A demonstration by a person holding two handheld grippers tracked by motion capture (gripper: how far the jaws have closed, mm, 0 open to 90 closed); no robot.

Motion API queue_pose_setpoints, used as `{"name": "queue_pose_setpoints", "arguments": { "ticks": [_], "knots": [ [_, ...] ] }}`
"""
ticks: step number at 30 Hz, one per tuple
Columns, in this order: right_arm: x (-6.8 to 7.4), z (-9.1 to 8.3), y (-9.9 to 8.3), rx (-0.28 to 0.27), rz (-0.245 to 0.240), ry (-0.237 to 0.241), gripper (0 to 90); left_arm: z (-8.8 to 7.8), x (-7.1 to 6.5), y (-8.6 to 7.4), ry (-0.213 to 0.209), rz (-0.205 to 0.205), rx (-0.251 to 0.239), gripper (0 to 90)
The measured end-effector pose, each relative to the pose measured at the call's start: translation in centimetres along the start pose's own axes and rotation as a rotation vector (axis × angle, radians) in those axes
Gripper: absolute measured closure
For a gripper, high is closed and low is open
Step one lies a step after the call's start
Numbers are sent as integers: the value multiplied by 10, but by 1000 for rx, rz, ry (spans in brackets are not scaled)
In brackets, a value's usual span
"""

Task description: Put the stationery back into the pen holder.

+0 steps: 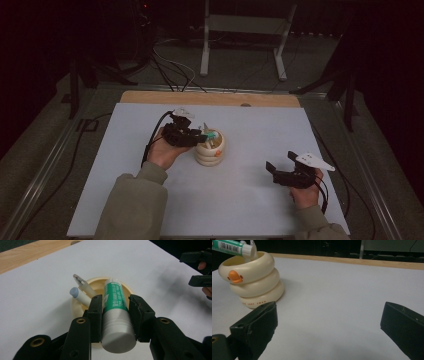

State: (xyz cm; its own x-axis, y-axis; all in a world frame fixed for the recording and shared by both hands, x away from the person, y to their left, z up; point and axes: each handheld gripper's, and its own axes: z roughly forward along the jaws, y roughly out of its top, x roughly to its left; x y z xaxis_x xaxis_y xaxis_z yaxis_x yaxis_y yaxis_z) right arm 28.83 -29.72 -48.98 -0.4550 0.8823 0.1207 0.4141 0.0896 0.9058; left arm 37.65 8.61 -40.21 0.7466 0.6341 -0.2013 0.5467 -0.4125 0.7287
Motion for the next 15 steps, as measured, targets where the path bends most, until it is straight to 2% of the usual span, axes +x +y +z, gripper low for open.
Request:
{"name": "queue_pose_setpoints", "arguments": {
  "ticks": [6,12,14,15],
  "knots": [
    [0,0,0,2,0,1,17,2,-1,0,-4,-1,2,655],
    [0,0,0,3,0,2,17,2,-1,2,-17,-8,-27,677],
    [0,0,0,4,-1,3,17,4,-1,2,-6,-12,-27,628],
    [0,0,0,3,-1,3,17,4,-1,2,-1,-15,-31,570]
  ]
}}
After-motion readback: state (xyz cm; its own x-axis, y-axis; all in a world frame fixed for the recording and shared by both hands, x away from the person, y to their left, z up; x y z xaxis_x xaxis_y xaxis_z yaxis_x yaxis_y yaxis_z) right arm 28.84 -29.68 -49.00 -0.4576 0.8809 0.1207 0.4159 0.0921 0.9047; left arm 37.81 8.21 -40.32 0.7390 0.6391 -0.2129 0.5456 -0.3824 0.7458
